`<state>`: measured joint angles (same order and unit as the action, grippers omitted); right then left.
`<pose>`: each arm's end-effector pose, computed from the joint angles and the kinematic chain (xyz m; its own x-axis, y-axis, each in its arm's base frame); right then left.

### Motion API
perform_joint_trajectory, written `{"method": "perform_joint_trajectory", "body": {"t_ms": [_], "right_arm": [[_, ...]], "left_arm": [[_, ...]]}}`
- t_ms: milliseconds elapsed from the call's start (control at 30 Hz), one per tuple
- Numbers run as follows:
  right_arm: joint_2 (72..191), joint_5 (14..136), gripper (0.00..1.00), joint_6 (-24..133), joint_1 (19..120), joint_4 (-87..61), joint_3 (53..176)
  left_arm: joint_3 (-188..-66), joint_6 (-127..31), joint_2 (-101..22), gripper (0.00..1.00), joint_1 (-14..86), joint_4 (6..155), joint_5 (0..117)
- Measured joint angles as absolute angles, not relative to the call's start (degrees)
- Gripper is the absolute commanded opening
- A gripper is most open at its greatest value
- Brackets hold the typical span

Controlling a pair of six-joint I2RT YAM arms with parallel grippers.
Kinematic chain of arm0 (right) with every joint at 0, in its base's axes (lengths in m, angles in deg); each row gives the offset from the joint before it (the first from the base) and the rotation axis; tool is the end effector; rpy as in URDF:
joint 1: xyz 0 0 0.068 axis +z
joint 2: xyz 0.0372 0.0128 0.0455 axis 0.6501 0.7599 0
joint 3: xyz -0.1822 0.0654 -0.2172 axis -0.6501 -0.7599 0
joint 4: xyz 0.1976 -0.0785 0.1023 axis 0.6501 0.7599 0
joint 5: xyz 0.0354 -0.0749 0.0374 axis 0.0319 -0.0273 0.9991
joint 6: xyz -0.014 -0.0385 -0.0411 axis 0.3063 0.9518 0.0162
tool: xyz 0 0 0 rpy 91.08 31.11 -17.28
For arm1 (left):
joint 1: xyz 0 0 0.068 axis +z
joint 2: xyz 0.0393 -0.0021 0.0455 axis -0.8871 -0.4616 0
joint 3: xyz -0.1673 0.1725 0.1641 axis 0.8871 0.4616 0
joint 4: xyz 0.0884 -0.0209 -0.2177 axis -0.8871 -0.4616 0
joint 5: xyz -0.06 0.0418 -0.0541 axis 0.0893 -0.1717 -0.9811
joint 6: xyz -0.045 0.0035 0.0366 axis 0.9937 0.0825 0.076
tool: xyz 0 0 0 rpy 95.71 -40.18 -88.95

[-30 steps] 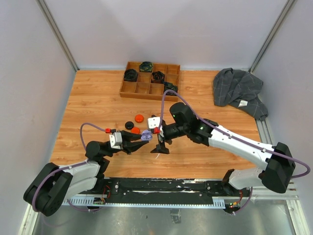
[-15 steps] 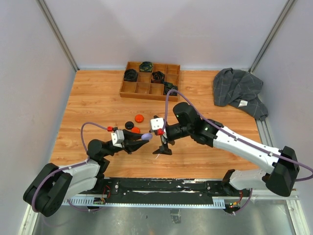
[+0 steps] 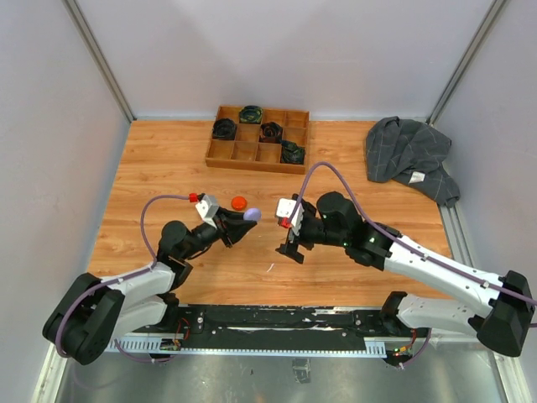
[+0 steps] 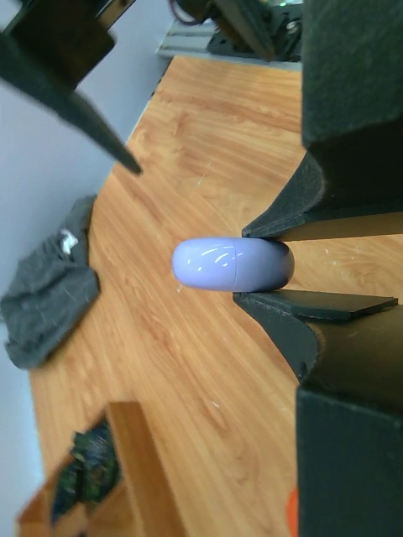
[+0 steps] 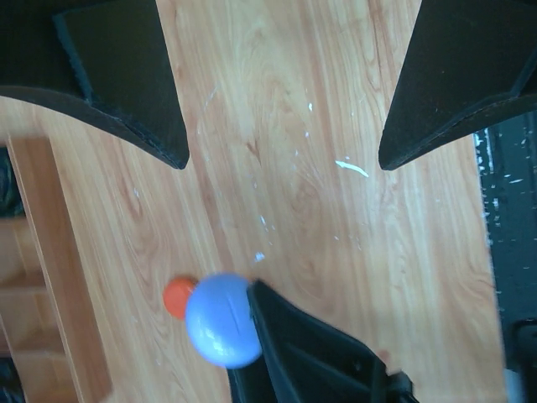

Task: Insert the wireless bluetooth earbuds into the charging case
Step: Place the charging case at the center of the board.

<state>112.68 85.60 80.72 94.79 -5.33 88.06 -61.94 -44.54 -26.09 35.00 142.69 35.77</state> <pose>0.1180 0.1864 0.3315 0.1124 -0.3892 -0.9143 -0.9590 0.1984 -0.2024 0.1400 -0.0972 0.2389 -0.0811 -0.2145 -0.9734 0.8563 0.4848 -0.1782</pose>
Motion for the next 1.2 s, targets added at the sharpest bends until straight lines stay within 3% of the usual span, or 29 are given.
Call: {"method": "perform_joint_trajectory", "body": {"t_ms": [300, 700, 867, 1200], "right_arm": [[107.0, 70.7, 0.97, 72.5, 94.8, -13.7, 76.6], [101.3, 59.8, 0.97, 65.9, 94.8, -24.9, 63.4], [97.4, 56.8, 0.97, 65.4, 94.8, -27.2, 61.1], [93.4, 53.9, 0.97, 65.3, 94.8, -27.5, 60.4]], "left_arm": [[-65.2, -32.5, -26.5, 0.05, 35.4, 121.8, 50.1], [-62.2, -19.6, -19.1, 0.10, 46.1, 101.8, 56.7], [-62.2, -18.6, -18.6, 0.13, 47.6, 97.5, 58.5], [-64.7, -18.3, -26.6, 0.30, 48.6, 95.8, 59.1]]}}
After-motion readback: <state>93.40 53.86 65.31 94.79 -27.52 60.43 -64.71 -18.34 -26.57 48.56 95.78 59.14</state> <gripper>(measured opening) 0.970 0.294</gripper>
